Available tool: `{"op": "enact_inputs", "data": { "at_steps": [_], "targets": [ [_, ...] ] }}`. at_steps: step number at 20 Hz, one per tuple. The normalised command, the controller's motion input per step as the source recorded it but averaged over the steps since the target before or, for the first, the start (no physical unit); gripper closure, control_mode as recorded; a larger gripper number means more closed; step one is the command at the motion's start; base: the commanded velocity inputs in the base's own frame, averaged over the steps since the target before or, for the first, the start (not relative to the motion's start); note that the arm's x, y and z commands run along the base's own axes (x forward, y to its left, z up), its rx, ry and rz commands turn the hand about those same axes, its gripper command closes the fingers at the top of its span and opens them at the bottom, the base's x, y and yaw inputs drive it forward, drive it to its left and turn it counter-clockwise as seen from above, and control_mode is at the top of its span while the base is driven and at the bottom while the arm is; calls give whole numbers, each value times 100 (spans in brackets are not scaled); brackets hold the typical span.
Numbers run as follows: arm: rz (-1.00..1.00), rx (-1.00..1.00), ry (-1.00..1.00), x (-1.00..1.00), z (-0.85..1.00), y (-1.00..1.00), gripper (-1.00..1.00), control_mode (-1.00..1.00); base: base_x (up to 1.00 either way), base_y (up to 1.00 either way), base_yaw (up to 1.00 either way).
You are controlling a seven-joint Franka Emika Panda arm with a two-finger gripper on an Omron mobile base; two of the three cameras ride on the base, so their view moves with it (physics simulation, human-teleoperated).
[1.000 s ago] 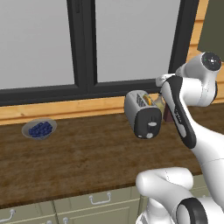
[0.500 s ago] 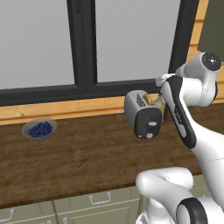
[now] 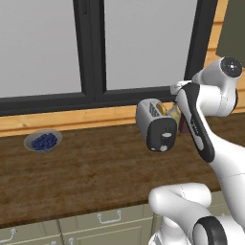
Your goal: Start the toaster. Once the lever pops up, take the bread to the plate on the dining counter.
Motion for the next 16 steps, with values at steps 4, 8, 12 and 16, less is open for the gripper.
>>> {"op": "enact_inputs", "data": {
  "at_steps": [4,8,12,16],
  "targets": [
    [0,0,0,0,0,0,-100,-100,0,0,0],
    [0,0,0,0,0,0,-100,-100,0,0,0],
    [0,0,0,0,0,0,-100,-100,0,0,0],
    [0,0,0,0,0,0,-100,-100,0,0,0]
  ]
}}
